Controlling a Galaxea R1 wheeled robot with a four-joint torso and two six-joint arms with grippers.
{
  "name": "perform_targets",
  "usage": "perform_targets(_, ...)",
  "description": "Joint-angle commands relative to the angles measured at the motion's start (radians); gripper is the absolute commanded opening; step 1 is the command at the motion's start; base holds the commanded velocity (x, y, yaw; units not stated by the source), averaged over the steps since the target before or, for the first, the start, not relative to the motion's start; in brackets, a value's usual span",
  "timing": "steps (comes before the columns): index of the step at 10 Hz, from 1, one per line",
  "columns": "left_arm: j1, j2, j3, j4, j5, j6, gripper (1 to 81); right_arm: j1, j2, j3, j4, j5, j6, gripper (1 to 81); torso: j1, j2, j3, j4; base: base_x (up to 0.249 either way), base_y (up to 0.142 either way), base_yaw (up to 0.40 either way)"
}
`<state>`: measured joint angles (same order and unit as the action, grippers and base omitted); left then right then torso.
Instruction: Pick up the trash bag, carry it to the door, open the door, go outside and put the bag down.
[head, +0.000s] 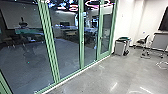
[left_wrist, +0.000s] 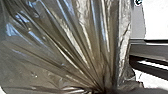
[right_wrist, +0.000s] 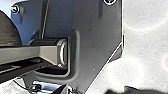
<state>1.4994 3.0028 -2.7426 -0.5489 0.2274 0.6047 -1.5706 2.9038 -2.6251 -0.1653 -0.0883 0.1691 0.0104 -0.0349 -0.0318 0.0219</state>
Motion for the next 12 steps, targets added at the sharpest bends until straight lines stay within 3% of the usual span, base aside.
perform_targets(1,-0.047,-0.004,0.001,0.001,0.081,0.006,1.0,0.043,-0.010,0.001,-0.005,-0.059,-0.002,81.1,0.000,0.000,0.000,0.000,0.135,-0.067,0.000)
perform_targets(12,-0.047,-0.004,0.001,0.001,0.081,0.006,1.0,0.043,-0.004,-0.001,-0.013,-0.060,-0.003,81.1,0.000,0.000,0.000,0.000,0.136,-0.086,0.000)
